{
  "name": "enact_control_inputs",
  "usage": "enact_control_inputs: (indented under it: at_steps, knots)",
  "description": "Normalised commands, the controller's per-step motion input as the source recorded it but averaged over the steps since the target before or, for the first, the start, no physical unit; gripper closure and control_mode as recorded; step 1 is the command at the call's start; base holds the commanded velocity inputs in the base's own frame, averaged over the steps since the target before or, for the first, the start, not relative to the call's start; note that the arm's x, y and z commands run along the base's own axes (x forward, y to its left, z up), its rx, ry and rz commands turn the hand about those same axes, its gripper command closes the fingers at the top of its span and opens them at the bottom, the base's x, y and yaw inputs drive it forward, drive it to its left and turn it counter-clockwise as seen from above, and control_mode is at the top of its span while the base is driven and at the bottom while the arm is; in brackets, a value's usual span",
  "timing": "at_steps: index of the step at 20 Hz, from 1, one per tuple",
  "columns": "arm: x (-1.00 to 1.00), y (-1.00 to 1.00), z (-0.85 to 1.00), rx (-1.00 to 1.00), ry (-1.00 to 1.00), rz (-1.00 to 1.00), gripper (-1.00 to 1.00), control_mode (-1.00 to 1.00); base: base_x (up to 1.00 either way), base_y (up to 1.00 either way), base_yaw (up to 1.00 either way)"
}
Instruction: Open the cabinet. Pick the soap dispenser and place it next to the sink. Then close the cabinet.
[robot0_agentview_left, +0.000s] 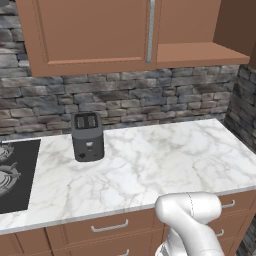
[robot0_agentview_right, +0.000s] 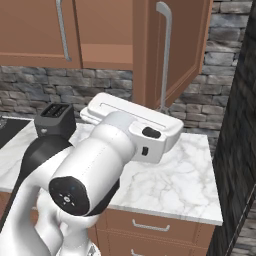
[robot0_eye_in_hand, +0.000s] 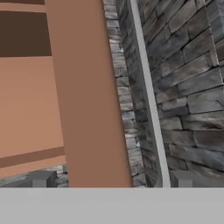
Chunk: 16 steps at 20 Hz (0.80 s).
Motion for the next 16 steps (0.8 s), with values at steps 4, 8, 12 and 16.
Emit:
enact_control_inputs:
  at_steps: [4, 8, 12, 16]
  knots:
    - [0.0, 0.36, 0.0, 0.0, 0.04, 0.21, -1.0, -1.0, 0.0, 0.0, 0.0]
    - [0.0, 0.35, 0.0, 0.0, 0.01, 0.24, -1.0, -1.0, 0.0, 0.0, 0.0]
    - [0.0, 0.24, 0.07, 0.0, 0.06, 0.14, -1.0, -1.0, 0.0, 0.0, 0.0]
    - [0.07, 0.47, 0.0, 0.0, 0.03, 0.09, -1.0, -1.0, 0.0, 0.0, 0.0]
